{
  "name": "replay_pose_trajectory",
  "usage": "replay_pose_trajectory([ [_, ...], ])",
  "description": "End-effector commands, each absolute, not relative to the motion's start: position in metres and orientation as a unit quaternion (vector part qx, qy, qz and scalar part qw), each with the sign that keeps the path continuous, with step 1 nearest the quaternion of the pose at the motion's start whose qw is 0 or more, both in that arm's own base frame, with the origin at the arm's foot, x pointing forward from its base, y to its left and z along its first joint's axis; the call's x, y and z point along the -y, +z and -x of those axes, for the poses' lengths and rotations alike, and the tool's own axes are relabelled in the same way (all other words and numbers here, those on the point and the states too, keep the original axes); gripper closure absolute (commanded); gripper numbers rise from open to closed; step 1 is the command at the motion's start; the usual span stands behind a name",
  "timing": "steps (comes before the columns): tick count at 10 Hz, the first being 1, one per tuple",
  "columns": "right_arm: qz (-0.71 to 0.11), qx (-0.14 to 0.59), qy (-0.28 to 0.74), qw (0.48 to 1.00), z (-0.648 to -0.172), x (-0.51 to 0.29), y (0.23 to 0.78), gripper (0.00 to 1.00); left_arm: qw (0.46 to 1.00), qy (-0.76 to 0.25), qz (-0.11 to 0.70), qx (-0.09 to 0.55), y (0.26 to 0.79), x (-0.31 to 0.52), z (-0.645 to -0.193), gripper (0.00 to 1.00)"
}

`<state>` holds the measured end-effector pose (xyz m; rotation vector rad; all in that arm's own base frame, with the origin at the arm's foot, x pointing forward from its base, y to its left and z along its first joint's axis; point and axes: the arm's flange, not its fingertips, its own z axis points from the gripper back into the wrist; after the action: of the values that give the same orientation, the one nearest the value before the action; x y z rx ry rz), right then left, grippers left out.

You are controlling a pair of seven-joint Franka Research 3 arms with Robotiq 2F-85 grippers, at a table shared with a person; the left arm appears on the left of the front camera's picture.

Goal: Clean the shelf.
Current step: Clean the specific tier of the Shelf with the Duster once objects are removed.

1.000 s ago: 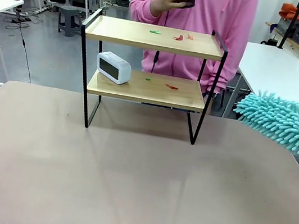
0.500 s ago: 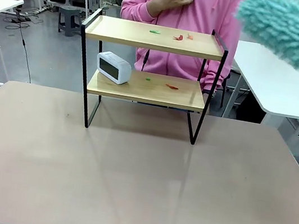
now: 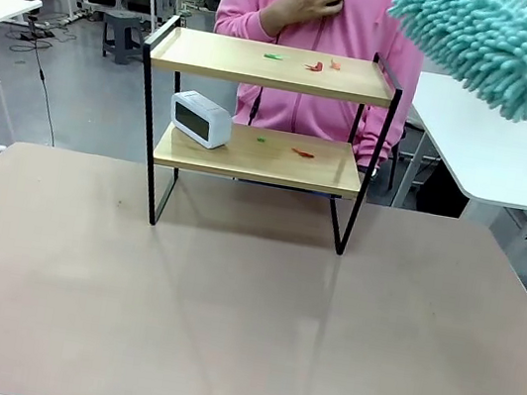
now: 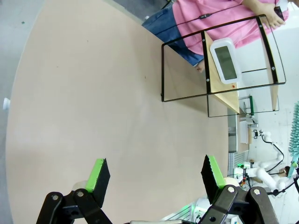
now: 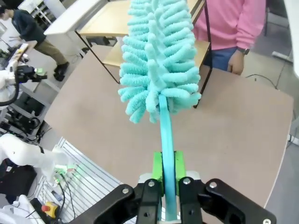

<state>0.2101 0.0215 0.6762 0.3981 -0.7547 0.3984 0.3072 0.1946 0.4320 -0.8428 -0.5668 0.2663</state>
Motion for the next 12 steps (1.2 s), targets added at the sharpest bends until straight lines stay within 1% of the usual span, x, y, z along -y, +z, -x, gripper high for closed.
replay_pose_trajectory([
  [1, -0.158, 0.356, 0.168, 0.906, -0.223, -0.042, 0.674, 0.88, 0.863, 0.117, 0.405, 0.279, 0.431, -0.194, -0.306, 0.00],
  [4, -0.124, 0.341, 0.173, 0.916, -0.280, -0.079, 0.671, 0.88, 0.863, 0.117, 0.405, 0.279, 0.431, -0.194, -0.306, 0.00],
  [5, -0.125, 0.340, 0.177, 0.915, -0.295, -0.092, 0.670, 0.88, 0.863, 0.117, 0.405, 0.279, 0.431, -0.194, -0.306, 0.00],
  [7, -0.109, 0.314, 0.165, 0.929, -0.323, -0.110, 0.675, 0.88, 0.863, 0.117, 0.405, 0.279, 0.431, -0.194, -0.306, 0.00],
  [9, -0.105, 0.318, 0.150, 0.930, -0.340, -0.131, 0.675, 0.88, 0.863, 0.117, 0.405, 0.279, 0.431, -0.194, -0.306, 0.00],
  [12, -0.107, 0.322, 0.107, 0.935, -0.347, -0.150, 0.667, 0.88, 0.863, 0.117, 0.405, 0.279, 0.431, -0.194, -0.306, 0.00],
])
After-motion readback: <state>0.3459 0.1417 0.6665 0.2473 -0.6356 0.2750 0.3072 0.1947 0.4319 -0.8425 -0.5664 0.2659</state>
